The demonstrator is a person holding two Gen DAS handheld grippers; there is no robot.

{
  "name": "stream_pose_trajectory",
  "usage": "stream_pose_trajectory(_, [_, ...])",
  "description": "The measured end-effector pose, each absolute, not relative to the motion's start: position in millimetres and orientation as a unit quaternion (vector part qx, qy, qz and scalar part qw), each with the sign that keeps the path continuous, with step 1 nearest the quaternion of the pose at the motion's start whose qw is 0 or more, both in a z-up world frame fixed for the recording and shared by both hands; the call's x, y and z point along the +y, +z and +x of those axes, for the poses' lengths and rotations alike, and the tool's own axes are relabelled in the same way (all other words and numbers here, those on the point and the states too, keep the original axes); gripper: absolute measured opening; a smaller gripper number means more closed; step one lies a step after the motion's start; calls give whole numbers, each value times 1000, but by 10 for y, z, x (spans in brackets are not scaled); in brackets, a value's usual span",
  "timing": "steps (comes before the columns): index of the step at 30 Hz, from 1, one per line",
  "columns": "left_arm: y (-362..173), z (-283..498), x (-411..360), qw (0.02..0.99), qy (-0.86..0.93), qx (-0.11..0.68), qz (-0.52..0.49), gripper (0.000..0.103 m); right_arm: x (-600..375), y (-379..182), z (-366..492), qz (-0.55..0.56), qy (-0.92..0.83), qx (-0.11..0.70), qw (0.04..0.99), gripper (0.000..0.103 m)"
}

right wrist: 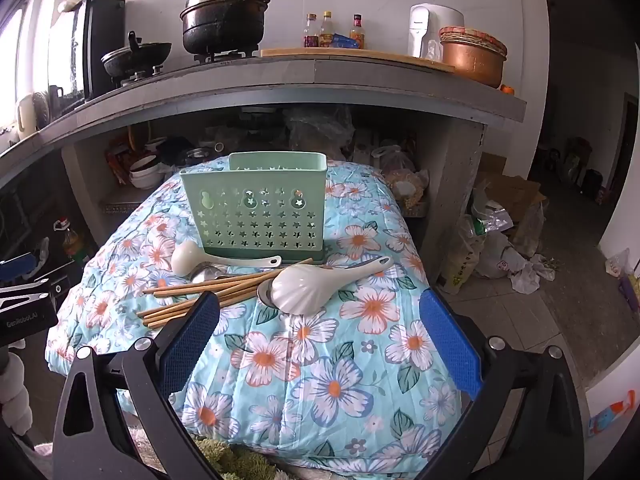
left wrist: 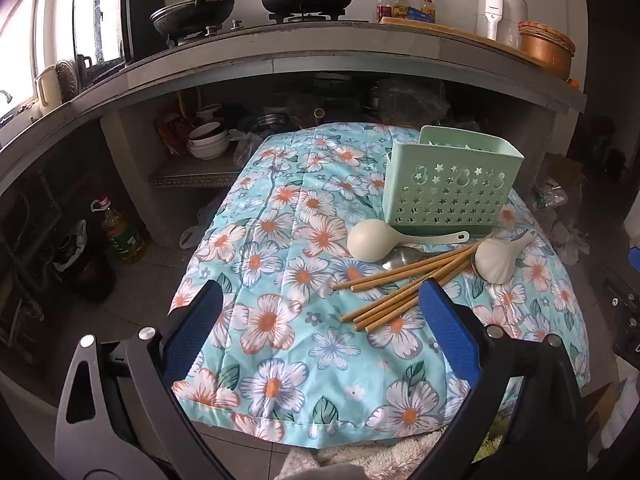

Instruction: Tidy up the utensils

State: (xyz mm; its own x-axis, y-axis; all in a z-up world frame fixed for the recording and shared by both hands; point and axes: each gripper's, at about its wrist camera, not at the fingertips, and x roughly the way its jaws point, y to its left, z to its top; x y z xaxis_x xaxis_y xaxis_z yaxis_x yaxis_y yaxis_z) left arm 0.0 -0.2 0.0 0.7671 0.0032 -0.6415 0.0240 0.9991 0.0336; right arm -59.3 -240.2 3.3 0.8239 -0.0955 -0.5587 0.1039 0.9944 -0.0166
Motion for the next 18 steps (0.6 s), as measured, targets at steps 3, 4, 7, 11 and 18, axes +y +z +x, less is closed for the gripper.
stream_pose_trajectory(3, [0, 1, -2, 940, -7, 341, 19, 95, -2401, 32, -595, 8, -52, 290, 956, 98])
stream_pose_trajectory(4, [1, 2, -1, 940, -6, 341, 19, 95, -2400, 31, -594, 8, -52, 290, 955, 98])
stream_pose_trajectory(7, [7, 5, 6, 940, -6, 341, 18, 95, -2401, 31, -594, 8, -51, 291, 955, 98])
stream_pose_trajectory(11, [18, -4, -62, 940, -6, 340, 18, 95, -2401, 26, -592, 7, -52, 291, 955, 98])
stream_pose_trajectory(18, [29, -37, -71, 941, -8, 337, 20, 95, -2399, 32, -596, 7, -52, 291, 955, 98])
